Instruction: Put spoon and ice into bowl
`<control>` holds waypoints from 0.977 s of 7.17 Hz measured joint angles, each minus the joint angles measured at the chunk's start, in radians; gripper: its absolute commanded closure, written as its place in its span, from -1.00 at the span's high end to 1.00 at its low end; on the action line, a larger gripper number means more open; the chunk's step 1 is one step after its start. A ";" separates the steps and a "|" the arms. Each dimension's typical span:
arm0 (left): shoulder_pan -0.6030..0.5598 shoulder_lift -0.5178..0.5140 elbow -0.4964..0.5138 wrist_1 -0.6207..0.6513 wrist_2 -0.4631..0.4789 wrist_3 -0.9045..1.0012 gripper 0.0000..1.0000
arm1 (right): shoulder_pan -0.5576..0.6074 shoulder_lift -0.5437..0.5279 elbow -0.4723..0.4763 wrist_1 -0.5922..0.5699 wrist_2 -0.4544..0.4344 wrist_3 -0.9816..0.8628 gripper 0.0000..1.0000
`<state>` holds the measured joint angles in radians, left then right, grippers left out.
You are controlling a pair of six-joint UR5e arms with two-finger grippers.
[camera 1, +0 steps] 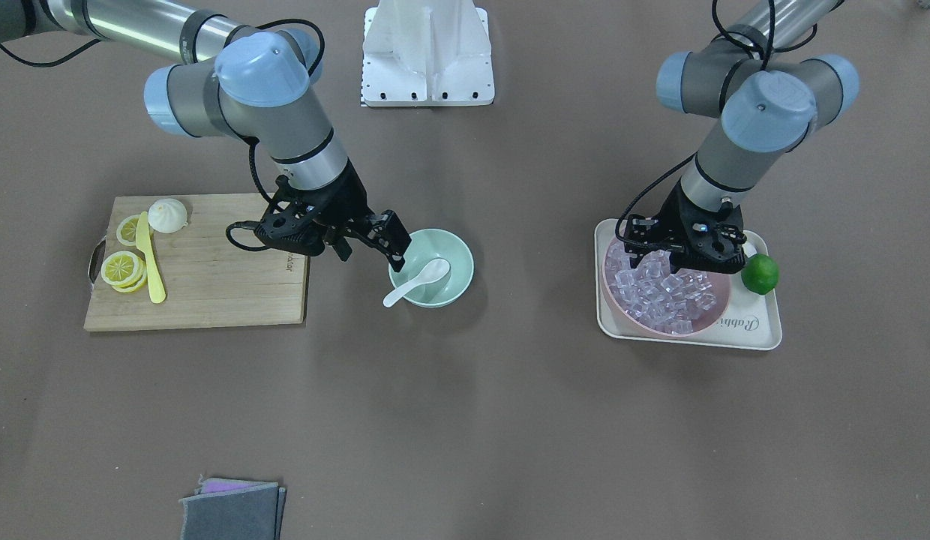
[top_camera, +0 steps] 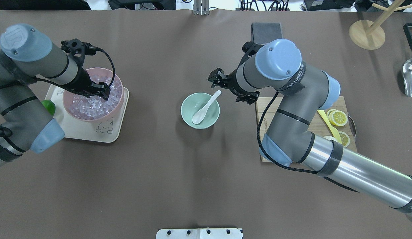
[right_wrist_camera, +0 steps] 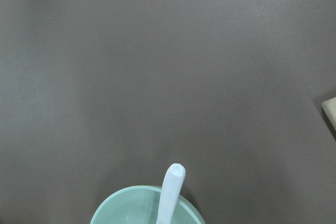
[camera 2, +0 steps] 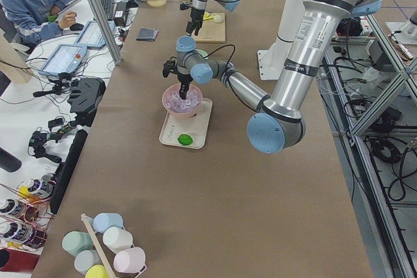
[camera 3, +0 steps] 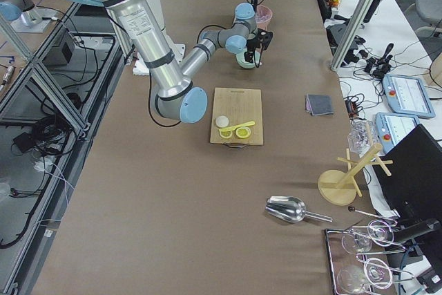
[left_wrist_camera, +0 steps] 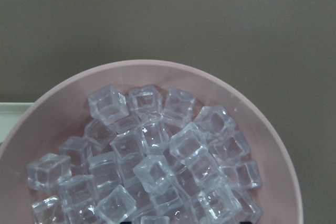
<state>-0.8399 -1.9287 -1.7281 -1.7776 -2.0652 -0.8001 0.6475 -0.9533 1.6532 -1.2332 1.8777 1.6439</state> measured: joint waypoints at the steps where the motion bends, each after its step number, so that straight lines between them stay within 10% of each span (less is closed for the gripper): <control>1: 0.000 0.003 0.004 0.001 0.000 0.014 0.27 | 0.013 -0.013 0.012 0.000 0.019 -0.006 1.00; 7: 0.006 0.001 0.038 -0.003 0.000 0.008 0.12 | 0.174 -0.190 0.149 0.000 0.222 -0.144 1.00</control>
<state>-0.8342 -1.9275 -1.6899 -1.7808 -2.0654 -0.7923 0.8212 -1.1431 1.8024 -1.2333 2.0994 1.4996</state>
